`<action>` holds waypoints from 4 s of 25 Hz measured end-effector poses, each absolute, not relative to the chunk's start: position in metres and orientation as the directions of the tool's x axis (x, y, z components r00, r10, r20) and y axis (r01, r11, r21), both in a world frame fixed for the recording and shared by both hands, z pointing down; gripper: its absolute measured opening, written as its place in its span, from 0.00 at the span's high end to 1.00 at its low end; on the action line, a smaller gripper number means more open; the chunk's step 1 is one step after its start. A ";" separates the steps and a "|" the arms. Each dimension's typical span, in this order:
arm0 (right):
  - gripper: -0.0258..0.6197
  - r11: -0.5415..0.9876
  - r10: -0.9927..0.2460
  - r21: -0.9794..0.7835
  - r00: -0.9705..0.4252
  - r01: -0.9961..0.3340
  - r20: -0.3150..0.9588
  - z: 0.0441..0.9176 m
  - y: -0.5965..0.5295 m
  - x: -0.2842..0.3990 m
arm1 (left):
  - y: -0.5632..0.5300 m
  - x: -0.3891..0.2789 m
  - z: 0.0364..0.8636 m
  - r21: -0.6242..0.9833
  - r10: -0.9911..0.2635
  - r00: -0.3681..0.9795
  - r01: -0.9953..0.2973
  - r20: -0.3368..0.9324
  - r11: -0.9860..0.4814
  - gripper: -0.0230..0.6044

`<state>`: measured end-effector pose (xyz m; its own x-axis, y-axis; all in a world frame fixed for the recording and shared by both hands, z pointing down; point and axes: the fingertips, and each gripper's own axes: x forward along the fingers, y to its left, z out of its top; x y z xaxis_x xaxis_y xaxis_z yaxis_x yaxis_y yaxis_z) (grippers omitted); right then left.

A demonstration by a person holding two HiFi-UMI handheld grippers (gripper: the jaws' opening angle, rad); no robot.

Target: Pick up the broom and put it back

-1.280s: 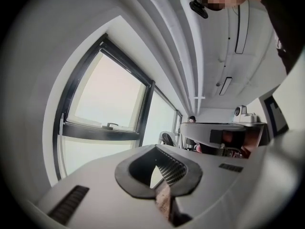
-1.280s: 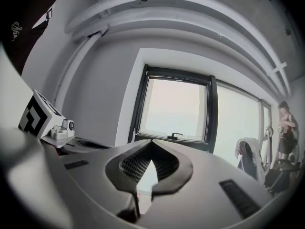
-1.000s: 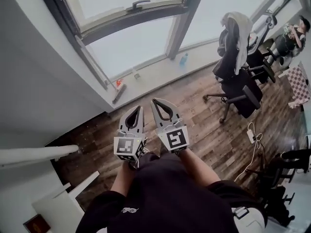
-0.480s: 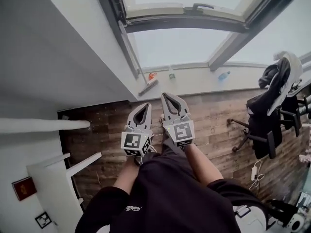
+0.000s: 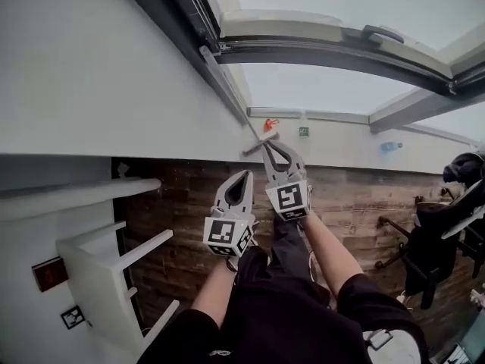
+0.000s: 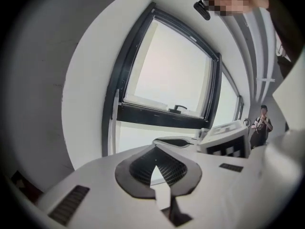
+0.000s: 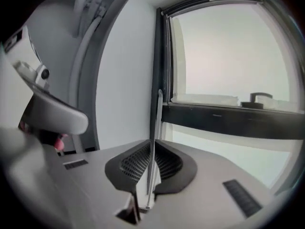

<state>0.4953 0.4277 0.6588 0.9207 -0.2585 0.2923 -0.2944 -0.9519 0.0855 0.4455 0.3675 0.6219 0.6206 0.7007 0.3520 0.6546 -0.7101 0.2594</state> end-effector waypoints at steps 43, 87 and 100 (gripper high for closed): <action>0.82 -0.957 -0.268 0.095 0.960 -0.275 0.082 0.611 0.384 0.534 | 0.291 0.427 0.581 0.192 0.678 0.654 0.657 0.337 -0.729 0.96; 0.82 -0.775 -0.629 0.106 0.777 -0.623 -0.034 0.473 0.151 0.351 | 0.047 0.339 0.493 0.134 0.277 0.956 0.263 0.100 -0.955 0.97; 0.82 -0.160 -0.985 0.050 0.156 -0.986 -0.071 0.491 -0.015 0.261 | -0.061 0.163 0.518 0.095 -0.467 0.862 -0.490 0.197 -0.866 0.97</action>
<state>0.2614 -0.0152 0.4910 0.1558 -0.9852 -0.0707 -0.9859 -0.1595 0.0500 0.1628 -0.0605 0.5177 0.8622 -0.4666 0.1971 -0.4905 -0.8663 0.0948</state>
